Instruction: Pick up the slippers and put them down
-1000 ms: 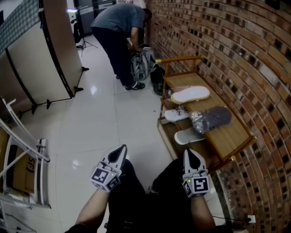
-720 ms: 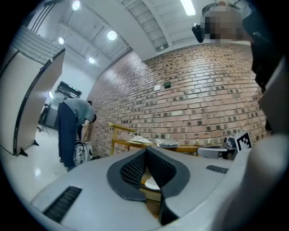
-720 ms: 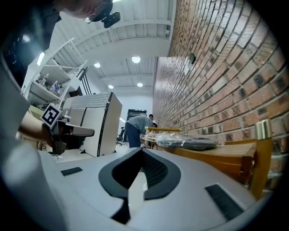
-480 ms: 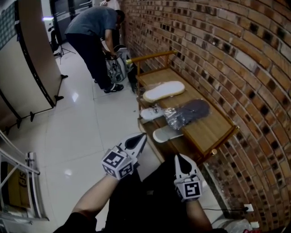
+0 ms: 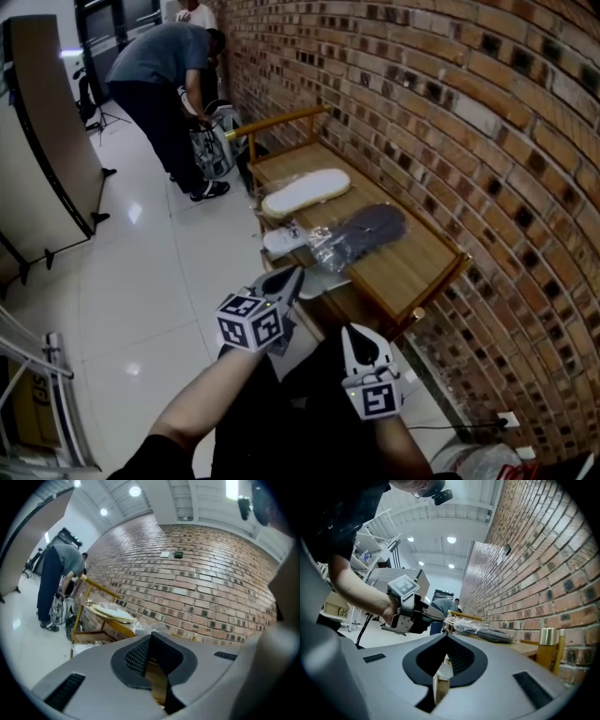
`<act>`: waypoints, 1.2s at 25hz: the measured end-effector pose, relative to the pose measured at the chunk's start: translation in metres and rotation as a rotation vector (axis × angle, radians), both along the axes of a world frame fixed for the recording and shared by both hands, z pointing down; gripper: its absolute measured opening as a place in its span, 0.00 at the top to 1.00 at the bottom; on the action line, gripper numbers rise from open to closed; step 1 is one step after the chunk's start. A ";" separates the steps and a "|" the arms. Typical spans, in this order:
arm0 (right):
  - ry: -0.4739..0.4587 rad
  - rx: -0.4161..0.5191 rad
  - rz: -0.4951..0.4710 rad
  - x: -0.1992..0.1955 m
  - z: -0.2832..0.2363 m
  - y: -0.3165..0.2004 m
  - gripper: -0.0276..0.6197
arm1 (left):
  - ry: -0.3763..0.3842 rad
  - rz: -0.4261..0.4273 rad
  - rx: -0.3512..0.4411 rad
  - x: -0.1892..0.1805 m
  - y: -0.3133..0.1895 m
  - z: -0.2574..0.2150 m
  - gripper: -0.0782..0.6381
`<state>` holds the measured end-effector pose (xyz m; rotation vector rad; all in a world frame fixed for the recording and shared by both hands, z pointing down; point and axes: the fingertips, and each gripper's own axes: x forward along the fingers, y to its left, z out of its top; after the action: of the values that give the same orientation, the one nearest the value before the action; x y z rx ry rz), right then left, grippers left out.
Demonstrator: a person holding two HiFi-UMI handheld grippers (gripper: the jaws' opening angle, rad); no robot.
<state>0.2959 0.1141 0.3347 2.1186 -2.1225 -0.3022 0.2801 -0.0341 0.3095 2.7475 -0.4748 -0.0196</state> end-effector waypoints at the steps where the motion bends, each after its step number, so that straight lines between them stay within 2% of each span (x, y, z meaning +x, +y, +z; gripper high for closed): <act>1: -0.002 -0.004 -0.003 -0.001 0.002 0.000 0.94 | 0.026 0.006 -0.076 0.003 -0.004 0.003 0.89; 4: -0.020 -0.024 -0.007 -0.002 0.011 -0.003 0.94 | 0.116 0.035 -0.313 0.017 -0.014 0.007 0.89; 6: -0.011 -0.040 -0.013 -0.003 0.017 -0.004 0.94 | 0.147 0.065 -0.413 0.030 -0.016 0.008 0.74; 9: 0.002 -0.053 -0.028 -0.004 0.021 -0.006 0.94 | 0.208 0.071 -0.566 0.041 -0.022 0.012 0.63; 11: 0.002 -0.058 -0.031 -0.004 0.023 -0.008 0.94 | 0.263 0.074 -0.683 0.047 -0.028 0.018 0.59; 13: 0.008 -0.069 -0.031 -0.005 0.025 -0.009 0.94 | 0.304 0.101 -0.760 0.056 -0.030 0.021 0.59; 16: 0.030 -0.091 -0.033 -0.007 0.028 -0.010 0.94 | 0.345 0.140 -0.821 0.069 -0.028 0.021 0.59; 18: 0.033 -0.096 -0.034 -0.007 0.029 -0.010 0.94 | 0.361 0.136 -0.839 0.072 -0.029 0.020 0.59; 20: 0.031 -0.095 -0.035 -0.008 0.029 -0.011 0.94 | 0.363 0.121 -0.832 0.069 -0.030 0.020 0.72; 22: 0.032 -0.094 -0.037 -0.010 0.029 -0.012 0.94 | 0.370 0.125 -0.818 0.064 -0.031 0.017 0.76; 26: 0.046 -0.085 -0.055 -0.017 0.025 -0.014 0.94 | 0.420 0.130 -0.793 0.049 -0.034 0.005 0.78; 30: 0.044 -0.071 -0.065 -0.026 0.019 -0.015 0.94 | 0.514 0.145 -0.781 0.025 -0.034 -0.011 0.78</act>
<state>0.2700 0.0996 0.3538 1.9892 -2.1474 -0.2741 0.3055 -0.0681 0.2985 1.9003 -0.0953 -0.4022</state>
